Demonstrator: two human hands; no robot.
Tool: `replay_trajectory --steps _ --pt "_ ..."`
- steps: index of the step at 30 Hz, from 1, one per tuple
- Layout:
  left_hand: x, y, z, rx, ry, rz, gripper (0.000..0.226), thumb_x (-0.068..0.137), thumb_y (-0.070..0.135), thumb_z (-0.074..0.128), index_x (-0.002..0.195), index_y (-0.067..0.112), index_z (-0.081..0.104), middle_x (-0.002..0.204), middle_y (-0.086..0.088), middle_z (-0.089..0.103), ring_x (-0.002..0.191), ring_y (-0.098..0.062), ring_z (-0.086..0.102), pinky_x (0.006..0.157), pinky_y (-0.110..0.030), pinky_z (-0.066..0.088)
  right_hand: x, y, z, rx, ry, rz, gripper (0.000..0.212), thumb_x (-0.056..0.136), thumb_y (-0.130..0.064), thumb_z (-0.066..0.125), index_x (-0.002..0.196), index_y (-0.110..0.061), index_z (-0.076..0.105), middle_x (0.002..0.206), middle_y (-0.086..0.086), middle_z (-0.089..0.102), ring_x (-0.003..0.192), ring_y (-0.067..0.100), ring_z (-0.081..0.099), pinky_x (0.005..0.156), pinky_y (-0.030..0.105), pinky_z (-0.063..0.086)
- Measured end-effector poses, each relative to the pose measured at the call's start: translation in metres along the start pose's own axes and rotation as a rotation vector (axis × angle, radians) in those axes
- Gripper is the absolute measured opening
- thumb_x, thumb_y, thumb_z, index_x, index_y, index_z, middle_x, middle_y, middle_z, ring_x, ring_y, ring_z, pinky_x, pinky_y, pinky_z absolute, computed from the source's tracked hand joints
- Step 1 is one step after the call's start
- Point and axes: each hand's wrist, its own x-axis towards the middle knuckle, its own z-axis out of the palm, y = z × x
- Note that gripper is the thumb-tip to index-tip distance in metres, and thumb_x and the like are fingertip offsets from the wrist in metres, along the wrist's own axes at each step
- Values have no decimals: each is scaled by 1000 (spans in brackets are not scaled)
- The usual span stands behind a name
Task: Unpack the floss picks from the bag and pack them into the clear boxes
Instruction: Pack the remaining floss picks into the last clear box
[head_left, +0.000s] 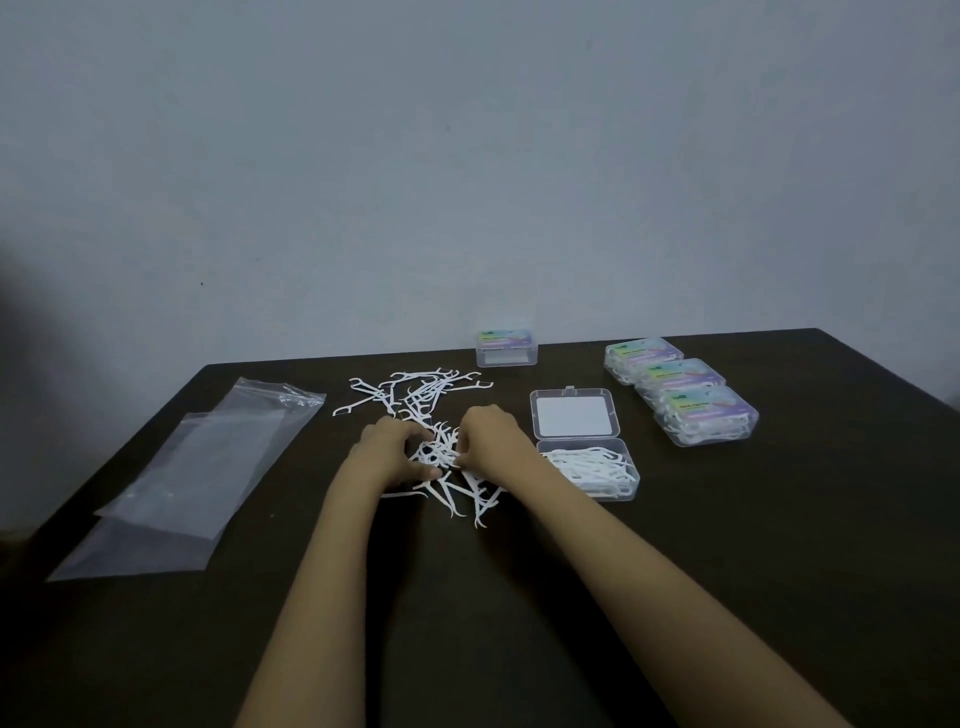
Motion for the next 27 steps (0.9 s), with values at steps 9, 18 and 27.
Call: replay_trajectory --steps 9,18,27 --pt "-4 12 3 -165 -8 -73 47 75 10 75 118 16 59 107 -13 63 94 -21 61 83 -26 44 -3 7 1 90 70 117 19 80 -7 68 99 -5 69 108 15 65 102 29 61 88 33 49" --pt "0 18 11 -175 41 -80 37 76 5 71 108 21 63 109 -10 65 102 -22 61 91 -34 49 -34 41 -43 552 178 97 17 75 -5 74 91 -2 73 74 6 68 56 9 57 54 18 50" --pt "-2 35 22 37 73 16 22 77 11 67 97 14 61 104 -5 63 102 -22 57 81 -26 44 -67 103 -65 637 210 144 20 77 -8 71 97 -8 70 82 -3 68 72 2 61 54 10 47"
